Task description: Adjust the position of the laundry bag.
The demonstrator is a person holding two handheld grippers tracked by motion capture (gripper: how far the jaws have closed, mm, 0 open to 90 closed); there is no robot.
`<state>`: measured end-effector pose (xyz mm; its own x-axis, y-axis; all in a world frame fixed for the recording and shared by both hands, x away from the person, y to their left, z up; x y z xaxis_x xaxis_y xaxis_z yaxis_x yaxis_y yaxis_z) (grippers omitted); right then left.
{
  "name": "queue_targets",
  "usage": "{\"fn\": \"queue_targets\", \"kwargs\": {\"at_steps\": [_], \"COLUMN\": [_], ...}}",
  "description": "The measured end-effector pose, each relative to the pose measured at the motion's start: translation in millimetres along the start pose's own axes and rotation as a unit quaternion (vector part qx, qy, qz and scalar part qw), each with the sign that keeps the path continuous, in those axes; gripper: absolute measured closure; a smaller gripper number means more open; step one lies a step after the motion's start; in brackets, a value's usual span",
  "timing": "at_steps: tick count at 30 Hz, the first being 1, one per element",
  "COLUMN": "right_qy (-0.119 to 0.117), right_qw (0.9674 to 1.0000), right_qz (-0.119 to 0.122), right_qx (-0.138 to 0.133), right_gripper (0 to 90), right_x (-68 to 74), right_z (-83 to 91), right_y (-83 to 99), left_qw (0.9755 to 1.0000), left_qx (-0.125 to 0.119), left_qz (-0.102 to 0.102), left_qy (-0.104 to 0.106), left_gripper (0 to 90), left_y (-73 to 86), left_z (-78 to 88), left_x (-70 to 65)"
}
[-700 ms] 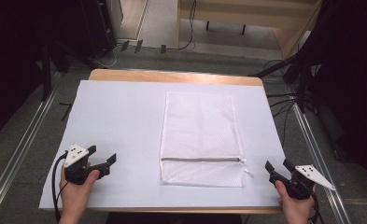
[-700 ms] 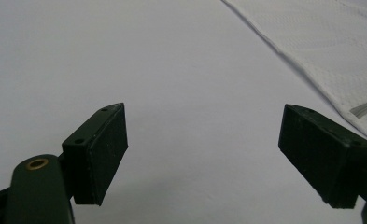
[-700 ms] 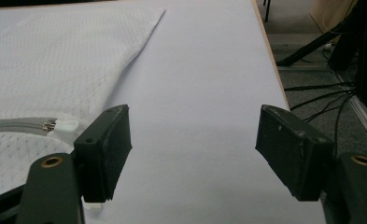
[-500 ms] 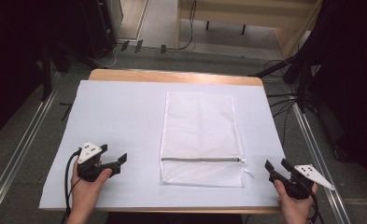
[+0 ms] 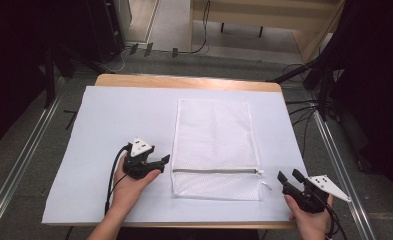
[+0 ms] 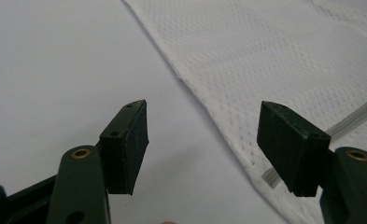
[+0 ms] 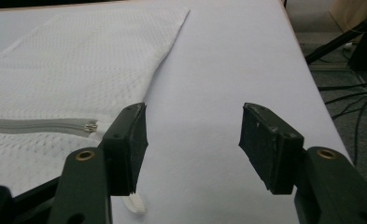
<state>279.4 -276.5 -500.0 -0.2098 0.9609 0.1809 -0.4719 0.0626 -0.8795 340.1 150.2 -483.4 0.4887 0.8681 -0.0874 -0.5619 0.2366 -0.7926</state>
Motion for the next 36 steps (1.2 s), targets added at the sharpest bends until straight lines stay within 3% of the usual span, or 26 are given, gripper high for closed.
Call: {"fn": "queue_targets", "kwargs": {"at_steps": [1, 3, 7, 13, 20, 21, 27, 34, 36], "right_qy": [-0.01, -0.016, -0.019, -0.024, -0.025, -0.024, -0.022, -0.02, -0.02], "right_qw": [0.9999, 0.9999, 0.9998, 0.9997, 0.9996, 0.9996, 0.9996, 0.9997, 0.9997], "right_qz": [-0.002, 0.0, 0.006, 0.007, 0.012, 0.011, 0.013, 0.015, 0.014], "right_qx": [0.0, 0.0, -0.005, -0.008, -0.011, -0.01, -0.009, -0.007, -0.005], "right_gripper": [43.0, 42.9, 42.8, 42.9, 42.9, 42.9, 42.8, 42.7, 42.7], "right_x": [2.0, 3.5, 5.0, 4.4, 5.2, 5.3, 4.8, 5.6, 5.7], "right_z": [-0.5, -1.0, -1.5, -0.8, -0.1, 0.1, -0.9, -1.4, -1.3], "right_y": [0.1, 0.3, 0.3, 0.6, 0.1, 0.2, 0.8, 1.3, 1.7], "left_qw": [0.9999, 0.9999, 0.9993, 0.9987, 0.9984, 0.998, 0.9972, 0.9953, 0.9942], "left_qx": [0.009, 0.01, 0.027, 0.048, 0.056, 0.061, 0.069, 0.088, 0.09], "left_qz": [0.002, 0.009, 0.026, 0.008, 0.009, 0.011, 0.017, 0.003, -0.018], "left_qy": [0.007, 0.007, 0.008, 0.012, -0.002, -0.012, -0.024, -0.04, -0.057], "left_gripper": [36.0, 37.7, 40.4, 44.0, 47.9, 48.3, 48.7, 39.3, 39.2], "left_y": [-3.6, -5.6, -12.5, -17.3, -19.6, -19.1, -17.0, -12.3, -10.8], "left_z": [-10.9, -16.5, -36.9, -53.2, -59.6, -60.2, -61.9, -64.4, -65.3], "left_x": [-4.1, -6.0, -10.5, -24.9, -28.3, -26.7, -23.0, -26.1, -29.5]}}
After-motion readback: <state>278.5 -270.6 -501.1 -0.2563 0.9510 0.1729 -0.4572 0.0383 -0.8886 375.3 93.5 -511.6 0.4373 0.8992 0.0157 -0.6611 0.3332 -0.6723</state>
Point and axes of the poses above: each handheld gripper's, and its own axes: z roughly backward along the jaws, y roughly out of its underside, x roughly to its left, the point moved 6 cm from there along -z, roughly forward along the jaws, and after that the axes turned 1 degree about -y, right-handed, at the moved point
